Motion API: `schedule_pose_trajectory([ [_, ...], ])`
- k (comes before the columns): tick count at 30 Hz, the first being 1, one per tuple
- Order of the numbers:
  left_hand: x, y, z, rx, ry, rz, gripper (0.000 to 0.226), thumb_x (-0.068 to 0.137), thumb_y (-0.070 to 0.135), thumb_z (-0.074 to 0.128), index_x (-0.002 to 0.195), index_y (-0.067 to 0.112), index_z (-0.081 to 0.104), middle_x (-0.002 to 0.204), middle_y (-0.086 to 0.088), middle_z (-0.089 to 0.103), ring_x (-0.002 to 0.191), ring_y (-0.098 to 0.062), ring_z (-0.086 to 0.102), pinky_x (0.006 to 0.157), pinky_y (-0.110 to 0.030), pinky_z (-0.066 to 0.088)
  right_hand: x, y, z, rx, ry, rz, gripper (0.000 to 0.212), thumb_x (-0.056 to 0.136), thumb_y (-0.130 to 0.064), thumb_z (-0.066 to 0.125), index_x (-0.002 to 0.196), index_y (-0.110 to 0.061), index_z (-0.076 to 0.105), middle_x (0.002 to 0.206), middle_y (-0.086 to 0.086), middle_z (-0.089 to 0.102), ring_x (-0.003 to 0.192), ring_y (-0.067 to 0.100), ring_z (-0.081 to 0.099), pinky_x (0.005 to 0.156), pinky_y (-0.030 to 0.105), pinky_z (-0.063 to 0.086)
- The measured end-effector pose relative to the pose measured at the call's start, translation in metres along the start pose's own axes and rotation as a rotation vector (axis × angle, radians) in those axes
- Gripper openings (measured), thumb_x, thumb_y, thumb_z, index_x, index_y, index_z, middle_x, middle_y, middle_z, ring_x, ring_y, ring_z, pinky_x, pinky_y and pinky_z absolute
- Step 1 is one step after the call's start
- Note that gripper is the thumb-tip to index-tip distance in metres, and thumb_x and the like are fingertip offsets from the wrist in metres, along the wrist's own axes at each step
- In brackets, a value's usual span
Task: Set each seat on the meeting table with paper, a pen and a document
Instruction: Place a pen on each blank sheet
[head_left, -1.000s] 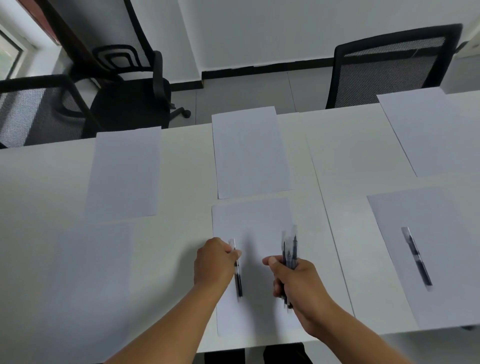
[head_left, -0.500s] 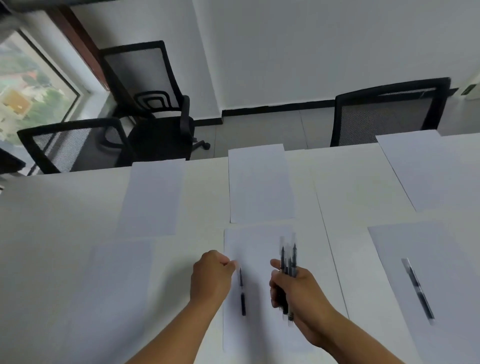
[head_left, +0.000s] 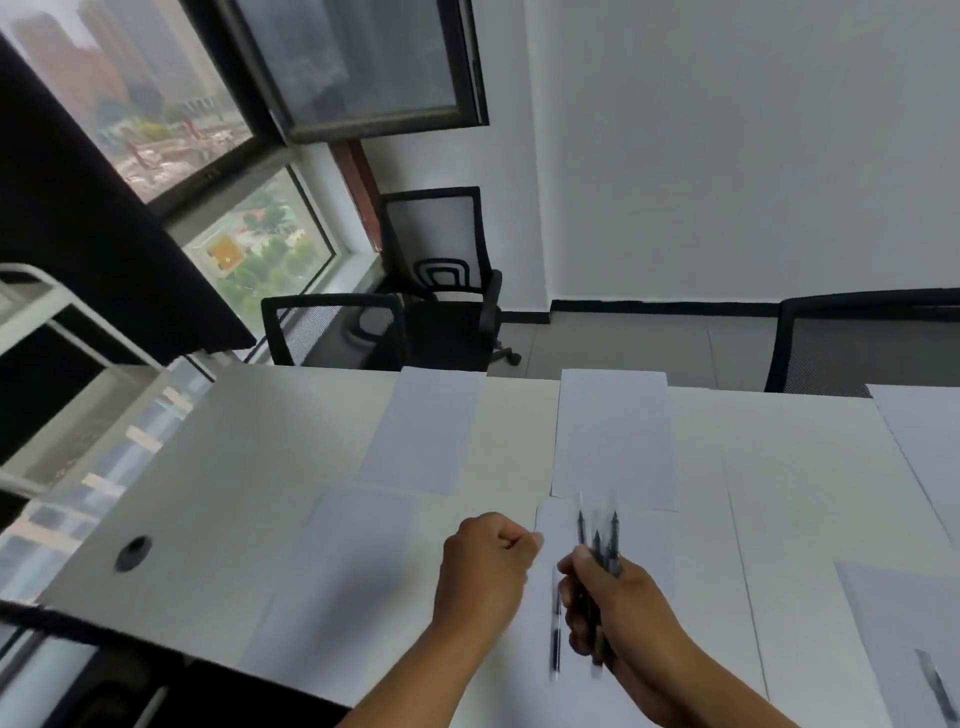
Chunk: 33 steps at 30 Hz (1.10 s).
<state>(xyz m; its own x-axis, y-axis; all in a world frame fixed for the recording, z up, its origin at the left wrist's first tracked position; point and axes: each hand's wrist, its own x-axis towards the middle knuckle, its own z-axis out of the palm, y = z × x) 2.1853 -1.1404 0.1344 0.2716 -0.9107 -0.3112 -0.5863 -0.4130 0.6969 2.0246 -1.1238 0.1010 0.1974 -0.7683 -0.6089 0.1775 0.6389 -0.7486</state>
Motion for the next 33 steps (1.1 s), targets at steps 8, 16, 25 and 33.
schedule_pose_trajectory([
  [8, -0.007, -0.023, -0.055, -0.051, 0.042, 0.057, 0.023, 0.101, 0.037, 0.072, 0.082, 0.023, 0.079, 0.077, 0.012, 0.077, 0.073, -0.006, 0.073, 0.068, -0.018, 0.055, -0.007, 0.012, 0.064, -0.019, -0.081, -0.036, 0.029, 0.111, -0.018, 0.051, 0.112, 0.003, 0.071, 0.079, 0.019, 0.065, 0.062, 0.031, 0.057, 0.06, 0.04, 0.042],
  [16, 0.002, -0.093, -0.116, -0.045, -0.079, 0.098, 0.039, 0.1, 0.031, 0.071, 0.066, 0.011, 0.069, 0.052, 0.006, 0.056, 0.051, -0.007, 0.047, 0.055, -0.017, 0.035, 0.0, 0.045, 0.158, -0.114, -0.059, -0.042, 0.025, 0.11, -0.014, 0.054, 0.108, 0.005, 0.071, 0.077, 0.022, 0.067, 0.066, 0.038, 0.068, 0.064, 0.043, 0.056],
  [25, 0.033, -0.167, -0.204, -0.174, -0.135, 0.062, 0.036, 0.098, 0.031, 0.074, 0.065, 0.016, 0.076, 0.054, 0.007, 0.06, 0.053, -0.003, 0.053, 0.057, -0.016, 0.042, 0.013, 0.072, 0.271, -0.159, 0.038, -0.056, 0.022, 0.106, -0.015, 0.061, 0.103, 0.002, 0.075, 0.074, 0.018, 0.067, 0.067, 0.035, 0.072, 0.071, 0.046, 0.064],
  [33, 0.052, -0.186, -0.223, -0.199, -0.085, 0.011, 0.035, 0.098, 0.033, 0.075, 0.067, 0.019, 0.08, 0.065, 0.002, 0.074, 0.062, -0.006, 0.07, 0.061, -0.019, 0.051, 0.027, 0.076, 0.296, -0.075, 0.057, -0.009, 0.025, 0.107, -0.021, 0.062, 0.108, -0.001, 0.076, 0.086, 0.016, 0.072, 0.082, 0.03, 0.077, 0.081, 0.049, 0.066],
])
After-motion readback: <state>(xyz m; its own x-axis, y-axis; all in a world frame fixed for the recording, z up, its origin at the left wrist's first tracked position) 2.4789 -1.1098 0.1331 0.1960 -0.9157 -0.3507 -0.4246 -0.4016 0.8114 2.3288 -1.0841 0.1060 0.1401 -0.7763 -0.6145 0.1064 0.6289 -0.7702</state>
